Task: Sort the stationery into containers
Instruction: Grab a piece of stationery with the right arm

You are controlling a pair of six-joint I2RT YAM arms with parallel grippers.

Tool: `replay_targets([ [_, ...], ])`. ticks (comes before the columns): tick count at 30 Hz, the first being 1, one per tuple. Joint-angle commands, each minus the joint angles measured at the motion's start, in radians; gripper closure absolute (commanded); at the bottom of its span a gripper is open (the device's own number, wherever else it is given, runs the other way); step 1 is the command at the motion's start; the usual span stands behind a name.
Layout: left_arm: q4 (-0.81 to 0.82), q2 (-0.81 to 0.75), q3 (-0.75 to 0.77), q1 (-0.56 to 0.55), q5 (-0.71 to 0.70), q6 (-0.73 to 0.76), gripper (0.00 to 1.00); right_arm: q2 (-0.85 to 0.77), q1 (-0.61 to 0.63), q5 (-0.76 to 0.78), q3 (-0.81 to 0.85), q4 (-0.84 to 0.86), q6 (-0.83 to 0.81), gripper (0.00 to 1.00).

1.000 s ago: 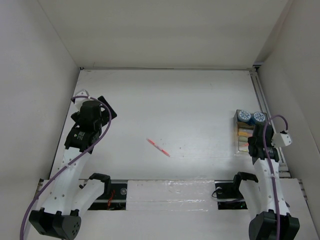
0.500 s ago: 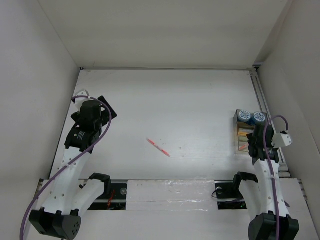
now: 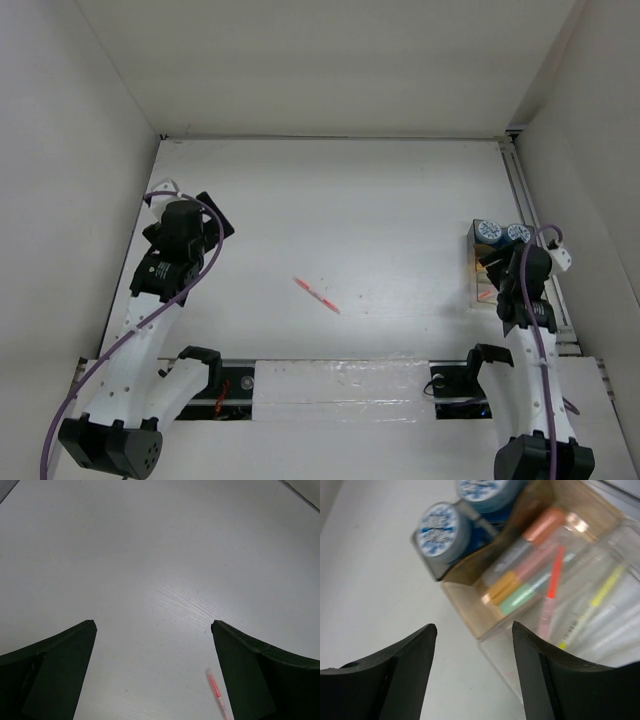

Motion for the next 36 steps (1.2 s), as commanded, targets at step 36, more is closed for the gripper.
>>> replay_targets([
  [36, -0.042, 0.045, 0.05, -0.004, -0.156, -0.067, 0.0, 1.285, 1.275, -0.113, 0.795, 0.082, -0.621, 0.37],
])
